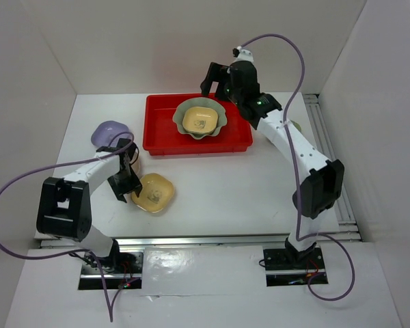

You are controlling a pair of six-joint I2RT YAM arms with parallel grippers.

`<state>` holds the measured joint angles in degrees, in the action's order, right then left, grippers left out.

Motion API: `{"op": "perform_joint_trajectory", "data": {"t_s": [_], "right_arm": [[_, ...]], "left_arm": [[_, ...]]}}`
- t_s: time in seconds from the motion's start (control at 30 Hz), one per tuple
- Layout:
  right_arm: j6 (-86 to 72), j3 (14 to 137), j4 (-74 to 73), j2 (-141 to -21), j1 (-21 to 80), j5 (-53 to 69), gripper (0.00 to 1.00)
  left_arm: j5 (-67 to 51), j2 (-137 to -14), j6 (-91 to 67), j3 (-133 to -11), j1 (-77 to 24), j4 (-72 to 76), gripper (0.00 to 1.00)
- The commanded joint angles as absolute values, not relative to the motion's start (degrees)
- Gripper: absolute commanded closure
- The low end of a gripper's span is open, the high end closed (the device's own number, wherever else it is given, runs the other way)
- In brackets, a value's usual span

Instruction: Place the plates into the plastic bin on the countertop

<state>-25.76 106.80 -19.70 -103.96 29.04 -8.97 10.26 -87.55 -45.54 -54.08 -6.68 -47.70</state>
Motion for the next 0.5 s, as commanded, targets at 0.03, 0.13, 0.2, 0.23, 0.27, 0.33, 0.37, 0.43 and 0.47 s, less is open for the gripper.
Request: {"op": "perform_joint_trajectory", "data": {"t_s": [0.03,0.13,0.2,0.23,0.27,0.33,0.37,0.43,0.47], "right_arm": [[-24.17,102.32,-14.50,-97.83,28.56,-6.68,0.00],[-23.55,101.07,-13.89,-95.71,27.43,-6.68,0.00],[-23.03,101.07,-13.89,-95.10,26.81,-6.15,0.00],[-23.03,101.07,-14.41,-95.10,26.02,-5.54,0.00],[-23.03,100.55,-14.41,-95.10,26.02,-5.54,0.00],[-23.03,98.28,-13.54,-94.57,24.44,-4.13,0.00],[-23.55,97.48,-12.93,-93.70,24.43,-3.43,0.00],[-23.55,96.77,-11.78,-92.90,23.91,-2.81,0.00],[-23.55,96.16,-11.78,-92.90,23.91,-2.81,0.00]], "left_arm": [[12.74,-89.03,-49.83,-52.13,-7.21,-48.78,0.41],[13.35,-89.03,-50.88,-51.59,-7.73,-48.26,0.41],[13.97,-87.98,-50.89,-51.59,-9.31,-48.25,0.41],[15.37,-87.37,-51.41,-51.59,-9.32,-48.86,0.40],[15.38,-86.84,-51.94,-51.59,-9.93,-48.87,0.40],[15.38,-86.84,-51.94,-51.07,-9.93,-48.34,0.41],[15.38,-87.53,-51.94,-51.06,-9.93,-47.82,0.52],[14.85,-89.72,-52.64,-49.58,-9.93,-46.59,0.69],[14.33,-90.43,-52.65,-49.57,-9.93,-46.06,0.75]]}}
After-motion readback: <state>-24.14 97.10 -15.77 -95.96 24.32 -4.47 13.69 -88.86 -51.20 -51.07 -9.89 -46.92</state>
